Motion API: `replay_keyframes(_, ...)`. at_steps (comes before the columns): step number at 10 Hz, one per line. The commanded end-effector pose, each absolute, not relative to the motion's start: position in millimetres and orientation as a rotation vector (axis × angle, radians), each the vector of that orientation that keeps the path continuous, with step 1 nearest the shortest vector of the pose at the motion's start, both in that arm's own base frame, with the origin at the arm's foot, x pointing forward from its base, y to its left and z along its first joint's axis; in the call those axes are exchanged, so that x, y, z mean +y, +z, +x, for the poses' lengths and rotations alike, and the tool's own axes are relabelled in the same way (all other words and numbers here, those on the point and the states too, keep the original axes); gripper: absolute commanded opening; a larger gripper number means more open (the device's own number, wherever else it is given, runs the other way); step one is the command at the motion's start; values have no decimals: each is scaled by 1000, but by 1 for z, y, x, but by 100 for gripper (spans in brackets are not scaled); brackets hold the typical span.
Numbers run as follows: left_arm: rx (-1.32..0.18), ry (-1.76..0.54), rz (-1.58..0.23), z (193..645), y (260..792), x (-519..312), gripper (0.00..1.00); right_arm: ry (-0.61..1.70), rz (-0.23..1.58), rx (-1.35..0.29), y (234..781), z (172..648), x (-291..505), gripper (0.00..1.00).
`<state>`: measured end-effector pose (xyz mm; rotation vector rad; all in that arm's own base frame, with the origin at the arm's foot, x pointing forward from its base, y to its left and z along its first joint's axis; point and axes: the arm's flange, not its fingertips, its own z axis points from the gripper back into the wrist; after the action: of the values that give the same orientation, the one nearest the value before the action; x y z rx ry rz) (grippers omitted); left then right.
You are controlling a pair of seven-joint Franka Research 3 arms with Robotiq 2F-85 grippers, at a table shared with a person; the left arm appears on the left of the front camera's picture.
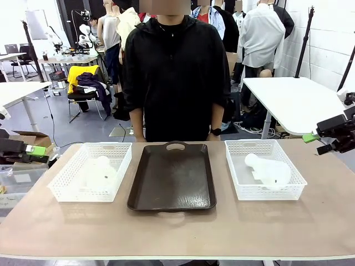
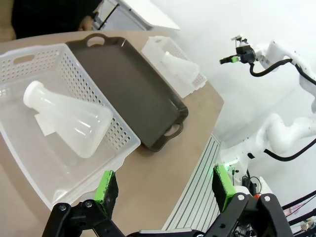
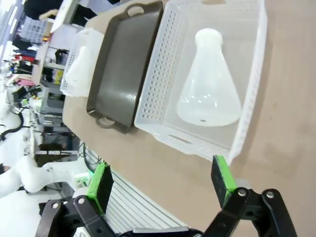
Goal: Prepare the laboratory tools.
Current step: Pick up the Big flask that the person points to.
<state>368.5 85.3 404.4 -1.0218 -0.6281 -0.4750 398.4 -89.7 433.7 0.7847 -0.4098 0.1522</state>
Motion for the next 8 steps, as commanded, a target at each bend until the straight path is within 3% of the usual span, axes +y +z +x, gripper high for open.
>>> replay_keyframes(1,-664,-484,-1015,360,400,81,100,146,788,-397,433,405,-96,100)
replay_keyframes(8,-661,-485,-1016,355,401,77,100,135,801,-429,436,387,-102,100)
